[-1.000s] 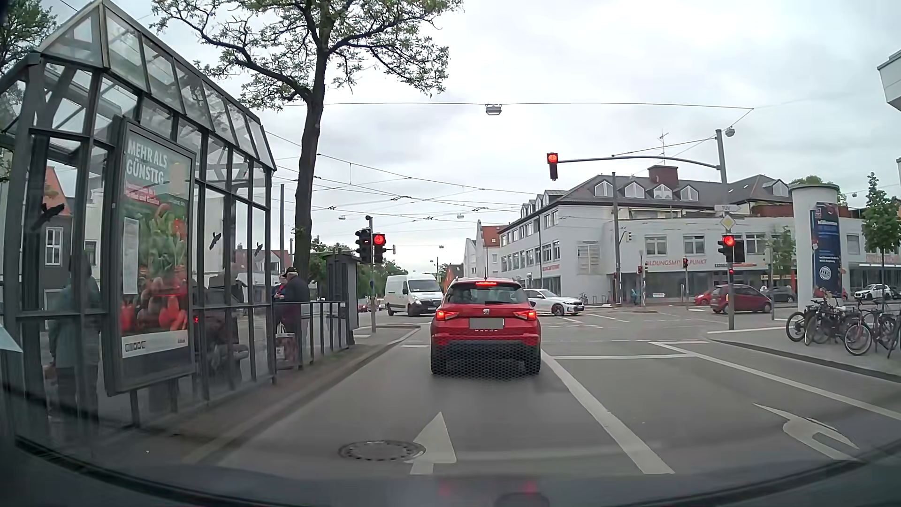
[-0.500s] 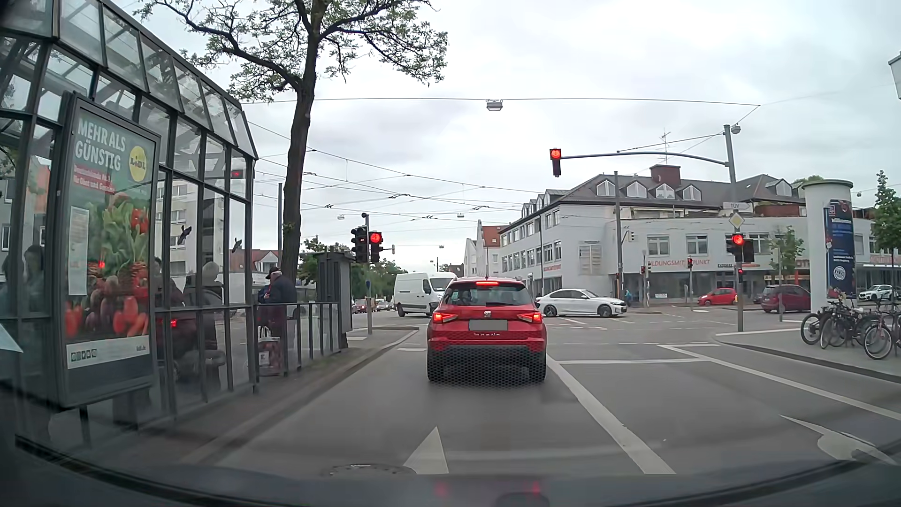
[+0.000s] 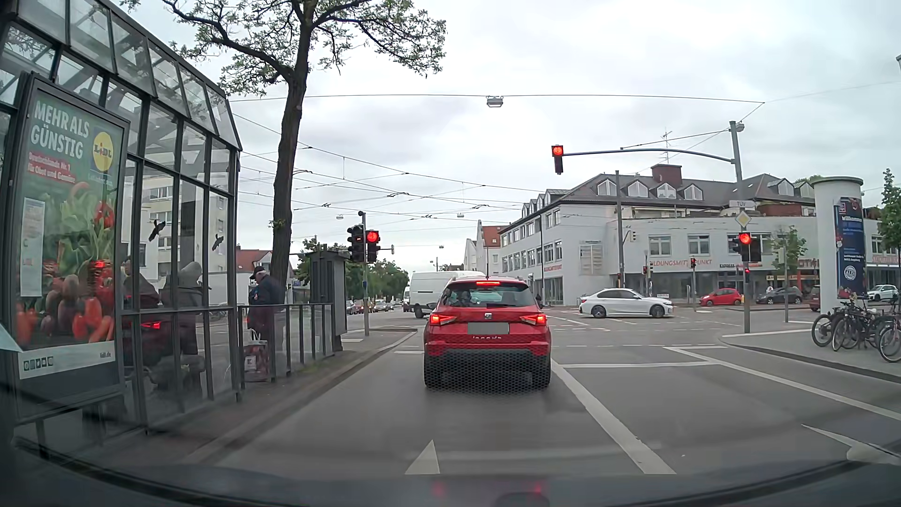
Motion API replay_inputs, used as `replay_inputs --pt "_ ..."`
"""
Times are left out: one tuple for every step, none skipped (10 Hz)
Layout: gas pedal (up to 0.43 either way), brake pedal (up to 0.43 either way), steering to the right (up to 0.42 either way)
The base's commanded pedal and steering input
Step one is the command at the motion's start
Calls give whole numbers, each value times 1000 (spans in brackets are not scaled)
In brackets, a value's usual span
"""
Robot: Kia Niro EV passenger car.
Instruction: Follow the waypoints while adhering to traffic rules and regulations
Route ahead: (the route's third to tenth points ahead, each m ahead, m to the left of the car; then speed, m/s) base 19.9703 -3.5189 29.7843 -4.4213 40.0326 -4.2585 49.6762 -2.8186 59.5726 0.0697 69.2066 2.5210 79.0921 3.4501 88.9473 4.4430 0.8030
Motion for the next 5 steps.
replay_inputs --pt "0 177 -3" --pt "0 177 -3" --pt "0 171 -3" --pt "0 171 -3" --pt "0 171 -3"
